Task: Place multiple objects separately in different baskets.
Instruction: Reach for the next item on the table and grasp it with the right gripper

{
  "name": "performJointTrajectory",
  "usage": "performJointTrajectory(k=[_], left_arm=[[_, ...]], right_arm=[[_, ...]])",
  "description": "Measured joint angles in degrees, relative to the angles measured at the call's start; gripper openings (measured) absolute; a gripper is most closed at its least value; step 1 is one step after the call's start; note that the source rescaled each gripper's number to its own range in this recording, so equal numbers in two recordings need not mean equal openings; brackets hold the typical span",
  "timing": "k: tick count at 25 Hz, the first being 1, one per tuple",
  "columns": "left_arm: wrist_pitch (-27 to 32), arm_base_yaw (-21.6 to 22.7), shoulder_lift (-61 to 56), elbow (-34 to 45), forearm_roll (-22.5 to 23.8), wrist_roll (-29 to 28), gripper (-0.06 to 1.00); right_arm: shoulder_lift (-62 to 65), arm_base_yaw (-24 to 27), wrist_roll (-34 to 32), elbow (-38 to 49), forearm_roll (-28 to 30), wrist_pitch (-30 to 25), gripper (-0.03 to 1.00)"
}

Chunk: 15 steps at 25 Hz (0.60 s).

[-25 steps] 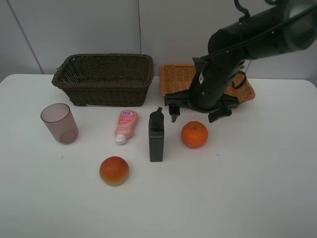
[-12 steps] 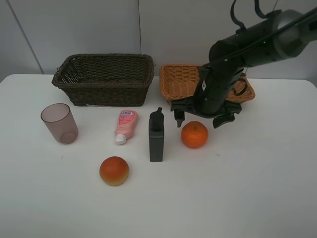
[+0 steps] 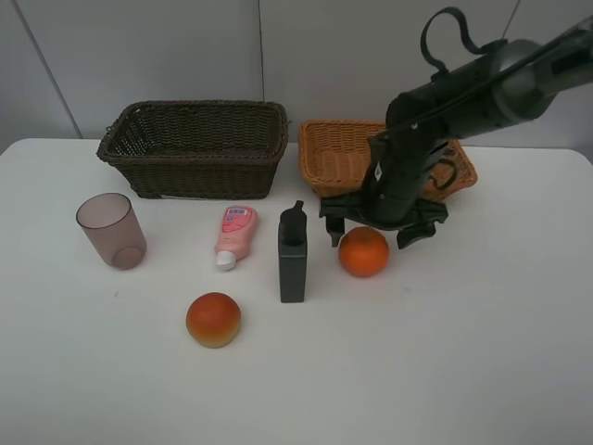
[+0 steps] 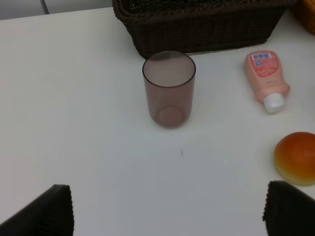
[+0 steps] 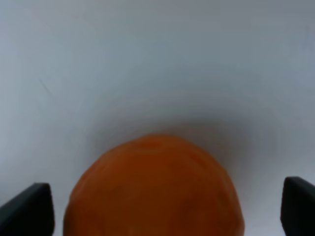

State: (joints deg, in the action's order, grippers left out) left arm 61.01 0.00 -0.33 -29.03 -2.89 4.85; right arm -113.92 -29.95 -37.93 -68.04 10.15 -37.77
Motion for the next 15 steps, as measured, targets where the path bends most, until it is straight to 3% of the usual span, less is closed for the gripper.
performJointTrajectory(k=[15], left_arm=[[0.0, 0.0, 0.0, 0.0, 0.0, 0.0, 1.00]], right_arm=[[-4.2, 0.0, 0.1, -0.1, -0.8, 1.4, 1.00]])
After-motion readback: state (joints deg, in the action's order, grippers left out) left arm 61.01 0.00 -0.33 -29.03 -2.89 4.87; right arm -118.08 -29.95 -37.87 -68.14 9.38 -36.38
